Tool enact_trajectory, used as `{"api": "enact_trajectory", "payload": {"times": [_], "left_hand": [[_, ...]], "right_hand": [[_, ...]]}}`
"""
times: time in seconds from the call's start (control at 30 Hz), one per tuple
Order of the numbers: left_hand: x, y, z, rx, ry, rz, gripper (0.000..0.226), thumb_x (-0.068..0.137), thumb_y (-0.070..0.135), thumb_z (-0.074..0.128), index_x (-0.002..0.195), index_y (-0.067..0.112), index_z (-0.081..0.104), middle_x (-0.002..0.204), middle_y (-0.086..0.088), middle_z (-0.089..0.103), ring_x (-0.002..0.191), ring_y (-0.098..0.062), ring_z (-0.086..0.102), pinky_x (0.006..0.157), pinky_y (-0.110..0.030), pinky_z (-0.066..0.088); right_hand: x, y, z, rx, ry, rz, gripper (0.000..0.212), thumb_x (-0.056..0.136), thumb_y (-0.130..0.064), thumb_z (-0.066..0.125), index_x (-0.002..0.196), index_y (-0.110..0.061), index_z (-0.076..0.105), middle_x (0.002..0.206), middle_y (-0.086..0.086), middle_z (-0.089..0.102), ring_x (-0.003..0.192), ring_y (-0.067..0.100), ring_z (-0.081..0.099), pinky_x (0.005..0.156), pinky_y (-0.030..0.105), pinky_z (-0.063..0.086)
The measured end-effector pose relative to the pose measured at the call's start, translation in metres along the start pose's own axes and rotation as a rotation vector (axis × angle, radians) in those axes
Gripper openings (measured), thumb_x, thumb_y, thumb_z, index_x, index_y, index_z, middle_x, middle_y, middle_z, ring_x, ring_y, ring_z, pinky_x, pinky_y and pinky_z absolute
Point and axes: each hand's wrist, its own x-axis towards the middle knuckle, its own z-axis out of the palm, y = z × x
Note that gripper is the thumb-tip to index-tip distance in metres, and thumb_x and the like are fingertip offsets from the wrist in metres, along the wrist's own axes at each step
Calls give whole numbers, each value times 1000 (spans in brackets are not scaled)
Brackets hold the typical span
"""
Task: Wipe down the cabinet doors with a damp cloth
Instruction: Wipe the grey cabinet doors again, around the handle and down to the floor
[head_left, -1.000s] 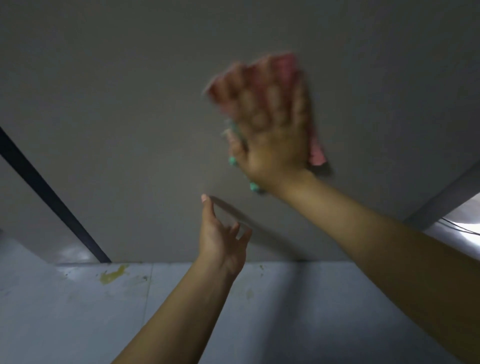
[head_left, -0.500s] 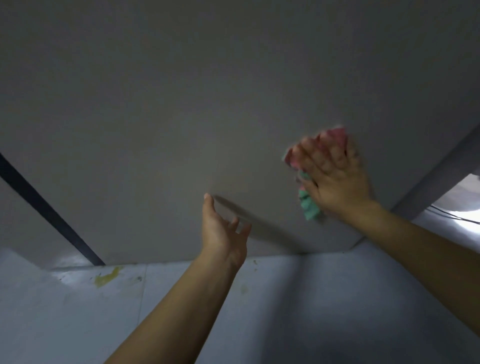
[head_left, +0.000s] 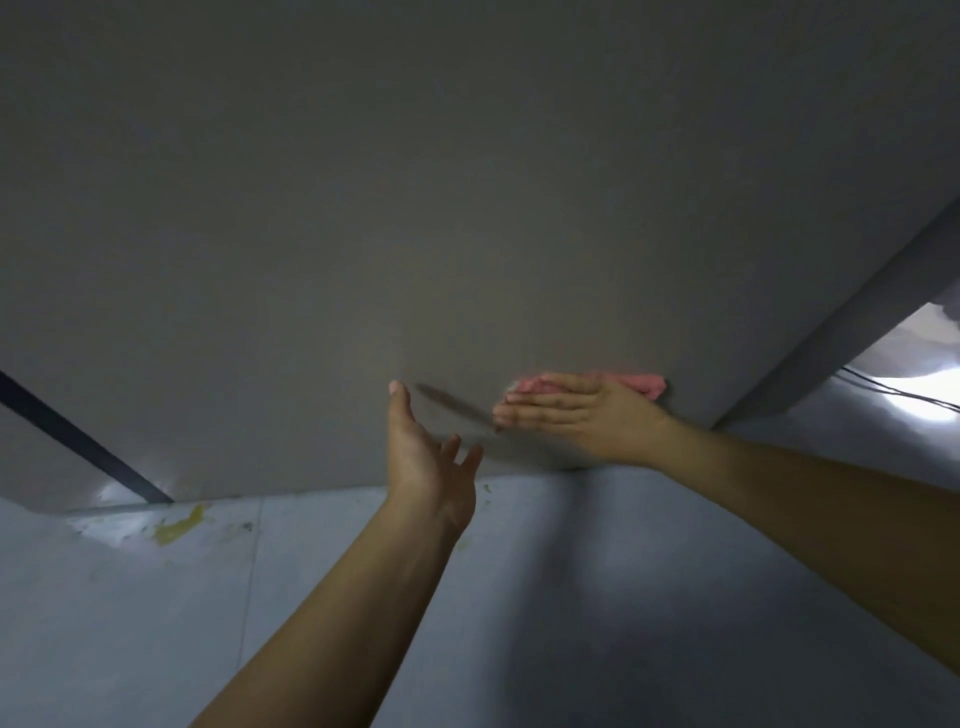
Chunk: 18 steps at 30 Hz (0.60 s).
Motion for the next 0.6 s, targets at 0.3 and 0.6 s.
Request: {"api": "enact_trajectory", "payload": {"times": [0.3,0.6], "left_hand": [[-11,-24,25,56,-160,-65,78,93,58,42,153,20,12,158,-13,16,145,-26,22,113,-44,29],[-4,-28,34,114,-128,-8,83,89,63,43,153,18,17,157,-11,22,144,-25,24,116,-45,26]], "right_hand": [[-19,45,-47,-273,221,507,60,101,-30,37,153,-19,9,161,-5,-7,148,19,-4,119,43,0],[44,-4,-13,-139,467,960,63,101,-43,24,152,-24,-8,159,-8,-18,147,17,-11,118,42,-5]]}}
